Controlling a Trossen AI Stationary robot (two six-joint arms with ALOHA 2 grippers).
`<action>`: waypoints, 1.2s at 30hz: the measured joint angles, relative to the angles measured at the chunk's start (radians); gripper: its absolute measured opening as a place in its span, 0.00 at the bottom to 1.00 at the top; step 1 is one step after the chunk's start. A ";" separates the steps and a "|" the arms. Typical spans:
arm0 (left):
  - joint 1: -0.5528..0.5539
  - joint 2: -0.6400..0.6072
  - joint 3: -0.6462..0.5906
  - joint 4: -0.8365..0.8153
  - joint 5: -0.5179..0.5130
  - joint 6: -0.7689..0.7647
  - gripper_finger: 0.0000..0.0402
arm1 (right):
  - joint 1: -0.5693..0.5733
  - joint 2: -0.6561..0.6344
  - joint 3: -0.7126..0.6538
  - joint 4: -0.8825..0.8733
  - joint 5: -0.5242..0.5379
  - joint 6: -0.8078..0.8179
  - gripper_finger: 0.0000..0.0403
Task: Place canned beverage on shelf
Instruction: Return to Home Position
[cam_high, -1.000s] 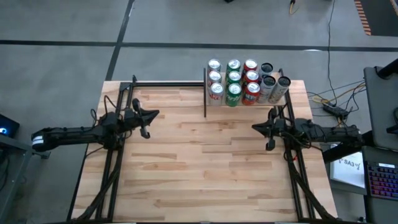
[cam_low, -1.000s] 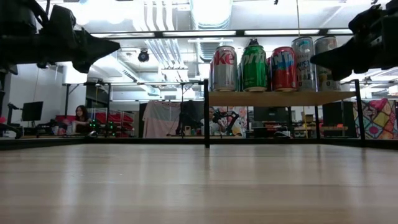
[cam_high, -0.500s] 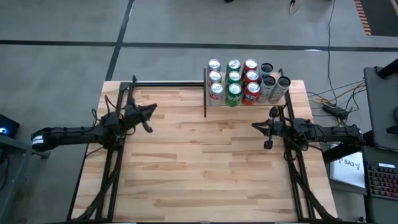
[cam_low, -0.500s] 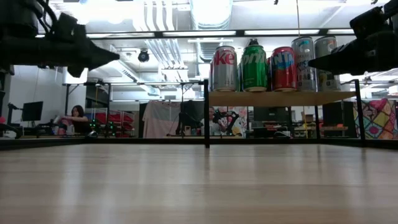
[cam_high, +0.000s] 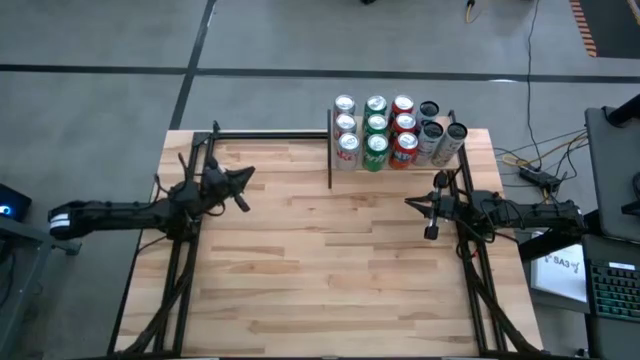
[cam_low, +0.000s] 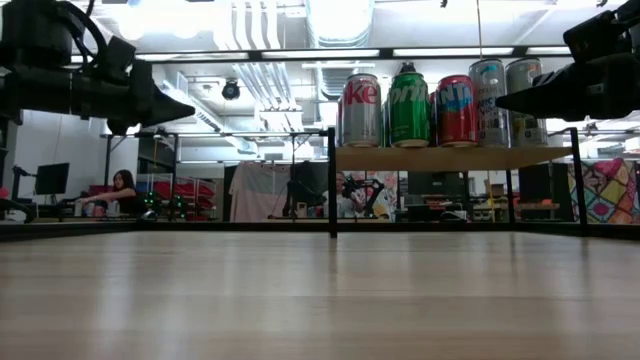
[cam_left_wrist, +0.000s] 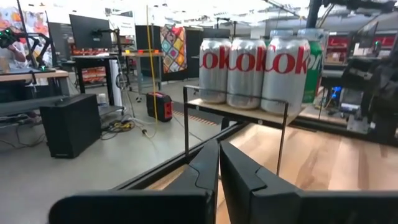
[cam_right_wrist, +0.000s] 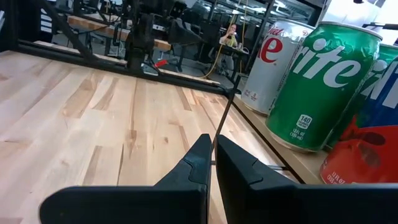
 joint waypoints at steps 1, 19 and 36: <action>0.000 0.006 0.000 0.000 0.000 0.000 0.00 | 0.000 0.000 0.000 0.000 0.000 0.000 0.03; 0.001 0.101 0.005 0.025 -0.006 0.024 0.00 | 0.000 0.000 -0.002 0.013 0.001 0.000 0.03; 0.002 -0.016 0.017 0.183 0.106 -0.013 0.00 | 0.000 0.000 -0.002 0.015 0.000 0.000 0.03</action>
